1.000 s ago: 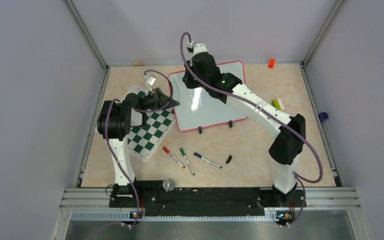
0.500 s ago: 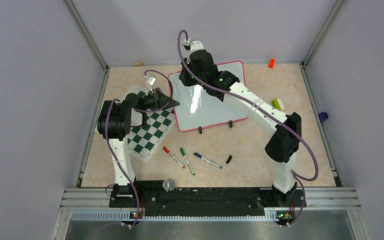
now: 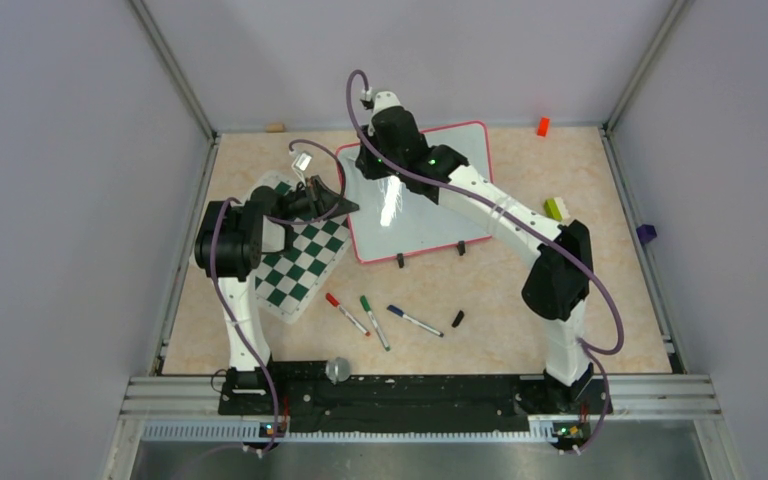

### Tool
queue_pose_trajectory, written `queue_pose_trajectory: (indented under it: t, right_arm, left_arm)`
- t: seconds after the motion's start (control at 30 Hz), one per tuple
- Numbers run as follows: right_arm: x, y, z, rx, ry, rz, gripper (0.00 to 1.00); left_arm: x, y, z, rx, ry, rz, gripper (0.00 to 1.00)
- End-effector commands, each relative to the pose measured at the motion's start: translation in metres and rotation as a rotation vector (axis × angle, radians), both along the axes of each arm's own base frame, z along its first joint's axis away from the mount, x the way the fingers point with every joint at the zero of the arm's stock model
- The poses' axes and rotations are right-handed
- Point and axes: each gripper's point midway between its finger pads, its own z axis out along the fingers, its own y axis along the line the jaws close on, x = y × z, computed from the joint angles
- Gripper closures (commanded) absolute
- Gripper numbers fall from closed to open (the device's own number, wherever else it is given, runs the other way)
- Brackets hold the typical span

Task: Write a sentence on the whiteboard

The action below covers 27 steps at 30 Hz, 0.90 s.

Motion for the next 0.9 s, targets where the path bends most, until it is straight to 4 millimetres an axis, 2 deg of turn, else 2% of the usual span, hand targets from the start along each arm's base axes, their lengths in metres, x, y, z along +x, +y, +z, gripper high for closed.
queue_pose_trajectory:
  t: [0.0, 0.43, 0.87]
  right_arm:
    - [0.001, 0.010, 0.029, 0.055, -0.055, 0.006, 1.00]
    - [0.008, 0.007, 0.024, 0.038, -0.063, -0.031, 1.00]
    - [0.006, 0.003, 0.011, 0.007, -0.036, -0.040, 1.00]
  left_arm:
    - [-0.021, -0.010, 0.006, 0.014, -0.024, -0.082, 1.00]
    - [-0.022, -0.010, 0.007, 0.016, -0.027, -0.085, 1.00]
    - [-0.022, -0.010, 0.007, 0.018, -0.032, -0.086, 1.00]
